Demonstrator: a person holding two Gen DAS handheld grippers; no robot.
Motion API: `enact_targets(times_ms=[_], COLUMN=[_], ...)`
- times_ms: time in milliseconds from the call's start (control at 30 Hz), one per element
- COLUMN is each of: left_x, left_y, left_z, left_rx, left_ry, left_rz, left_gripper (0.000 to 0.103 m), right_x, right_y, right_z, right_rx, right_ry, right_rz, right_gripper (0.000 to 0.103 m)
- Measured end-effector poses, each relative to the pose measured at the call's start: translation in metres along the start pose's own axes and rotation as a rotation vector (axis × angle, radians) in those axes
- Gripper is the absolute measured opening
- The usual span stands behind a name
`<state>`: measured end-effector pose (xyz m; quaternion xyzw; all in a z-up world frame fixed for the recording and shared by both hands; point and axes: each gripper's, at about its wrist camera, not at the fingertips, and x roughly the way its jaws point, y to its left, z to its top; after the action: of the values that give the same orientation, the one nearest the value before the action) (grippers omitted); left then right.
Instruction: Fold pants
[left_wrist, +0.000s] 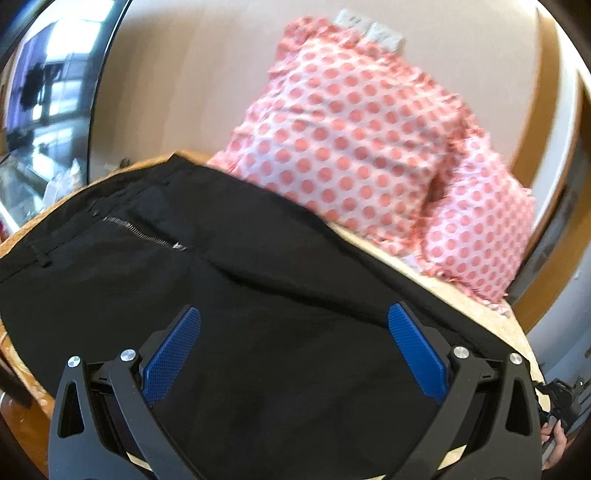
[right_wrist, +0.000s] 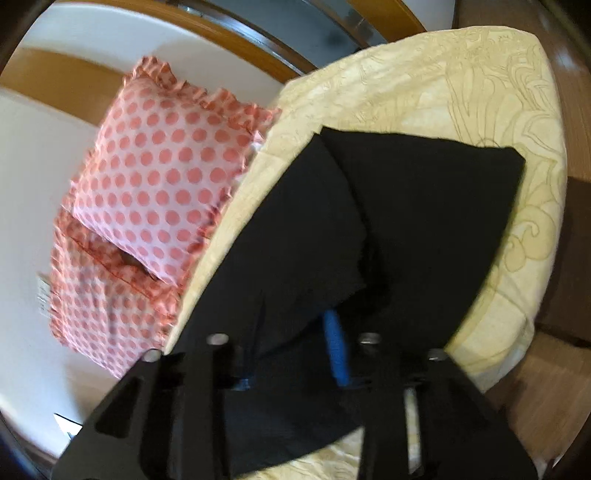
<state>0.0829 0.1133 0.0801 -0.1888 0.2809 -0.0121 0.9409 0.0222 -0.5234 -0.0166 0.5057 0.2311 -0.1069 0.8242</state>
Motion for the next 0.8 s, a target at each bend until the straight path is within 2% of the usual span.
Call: enact_targets(times_ms=[33,100,133,167,200,300,367,433,533,667,700,733,800], left_x=[0.005,0.013,0.021,0.028,0.038,0.066,0.084,0.116,0.165,0.225,0.238,0.252,0.264], left_y=[0.006,0.013,0.016,0.016,0.017,0.018,0.017,0.012,0.006,0.002,0.004,0.009,0.024], left_z=[0.005,0.013,0.02,0.026,0.033,0.055,0.066,0.082,0.099,0.123,0.128,0.131,0.13], left_rx=[-0.02,-0.052,-0.06,-0.059,-0.057,-0.071,-0.089,-0.105,-0.102,-0.112,-0.117,-0.128,-0.184], left_ry=[0.027,0.054,0.069,0.081,0.102,0.151,0.176,0.224,0.299,0.339,0.347,0.365,0.402], left_rz=[0.004,0.0,-0.012,-0.02,-0.024,-0.047,-0.053,-0.051,0.022,0.156,0.192,0.23,0.254], left_gripper=[0.102,0.102,0.102,0.102,0.102,0.102,0.102,0.102,0.099,0.082,0.072,0.046,0.019], right_x=[0.001,0.003,0.006,0.009,0.015,-0.008,-0.023,-0.025,-0.023,-0.022,-0.021,-0.019,-0.015], right_y=[0.001,0.002,0.004,0.003,0.002,-0.001,-0.004,-0.006,-0.011,-0.012,-0.012,-0.012,-0.013], right_z=[0.001,0.003,0.004,0.007,0.012,0.027,0.035,0.04,0.044,0.048,0.049,0.049,0.048], right_rx=[-0.003,-0.009,-0.019,-0.033,-0.04,-0.055,-0.057,-0.055,-0.046,-0.048,-0.049,-0.05,-0.053], right_ry=[-0.003,-0.013,-0.016,-0.009,0.004,-0.083,-0.135,-0.134,-0.124,-0.112,-0.11,-0.107,-0.097], right_rz=[-0.007,-0.031,-0.041,-0.03,0.004,0.097,0.11,0.104,0.111,0.113,0.115,0.117,0.121], right_gripper=[0.049,0.048,0.04,0.01,0.004,0.002,0.002,0.002,0.002,0.002,0.002,0.002,0.002])
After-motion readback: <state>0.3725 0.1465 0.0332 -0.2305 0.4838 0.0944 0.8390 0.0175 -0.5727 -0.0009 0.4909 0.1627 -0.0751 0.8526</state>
